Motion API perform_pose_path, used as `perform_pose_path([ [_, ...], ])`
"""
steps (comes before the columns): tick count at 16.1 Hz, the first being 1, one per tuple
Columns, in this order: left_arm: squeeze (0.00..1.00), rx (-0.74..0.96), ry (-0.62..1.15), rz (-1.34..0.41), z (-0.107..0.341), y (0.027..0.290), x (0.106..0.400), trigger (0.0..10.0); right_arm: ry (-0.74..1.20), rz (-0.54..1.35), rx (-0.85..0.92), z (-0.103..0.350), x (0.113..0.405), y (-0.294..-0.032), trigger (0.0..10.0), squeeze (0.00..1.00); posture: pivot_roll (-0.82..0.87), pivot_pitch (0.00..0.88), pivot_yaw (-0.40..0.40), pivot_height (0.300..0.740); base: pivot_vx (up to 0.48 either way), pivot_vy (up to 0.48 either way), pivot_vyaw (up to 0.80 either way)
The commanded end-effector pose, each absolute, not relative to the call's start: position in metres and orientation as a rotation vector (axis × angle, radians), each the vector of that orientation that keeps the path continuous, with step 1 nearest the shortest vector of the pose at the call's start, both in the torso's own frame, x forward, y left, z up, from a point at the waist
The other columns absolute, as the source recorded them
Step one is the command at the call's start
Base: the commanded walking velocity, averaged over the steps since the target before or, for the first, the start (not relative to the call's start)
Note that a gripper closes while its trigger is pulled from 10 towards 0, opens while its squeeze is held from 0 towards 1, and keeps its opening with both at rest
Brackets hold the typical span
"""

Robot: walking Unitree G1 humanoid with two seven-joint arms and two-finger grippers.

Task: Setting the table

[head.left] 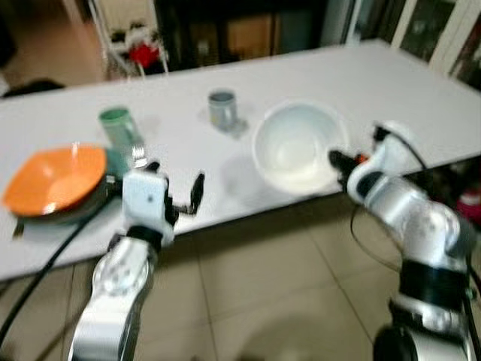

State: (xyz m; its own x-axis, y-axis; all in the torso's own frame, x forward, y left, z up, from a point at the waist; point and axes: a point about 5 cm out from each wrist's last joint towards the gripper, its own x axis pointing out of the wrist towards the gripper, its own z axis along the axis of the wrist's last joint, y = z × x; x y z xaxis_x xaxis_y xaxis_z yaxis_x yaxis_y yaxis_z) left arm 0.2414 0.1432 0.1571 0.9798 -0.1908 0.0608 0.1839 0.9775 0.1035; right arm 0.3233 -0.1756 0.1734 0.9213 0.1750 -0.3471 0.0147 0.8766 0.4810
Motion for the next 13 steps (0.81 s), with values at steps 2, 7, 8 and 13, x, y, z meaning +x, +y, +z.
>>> perform_pose_path([
  [2, 0.0, 0.093, -0.072, -0.206, 0.158, 0.138, 0.241, 10.0, 0.414, 0.095, 0.531, 0.181, 0.328, -0.181, 10.0, 0.0, -0.13, 0.019, 0.054, 0.74, 0.345, 0.0, 0.0],
  [7, 0.0, 0.099, -0.065, -0.228, 0.156, 0.136, 0.24, 10.0, 0.456, 0.156, 0.553, 0.184, 0.337, -0.175, 10.0, 0.0, -0.12, 0.016, 0.058, 0.74, 0.347, 0.0, 0.0],
  [8, 0.0, 0.1, -0.062, -0.238, 0.156, 0.135, 0.24, 10.0, 0.462, 0.159, 0.554, 0.184, 0.338, -0.174, 10.0, 0.0, -0.12, 0.016, 0.058, 0.74, 0.345, 0.0, 0.0],
  [13, 0.0, 0.079, 0.022, -0.447, 0.149, 0.123, 0.236, 10.0, 0.578, 0.221, 0.58, 0.18, 0.345, -0.168, 10.0, 0.0, -0.12, 0.016, 0.069, 0.74, 0.334, 0.0, 0.0],
])
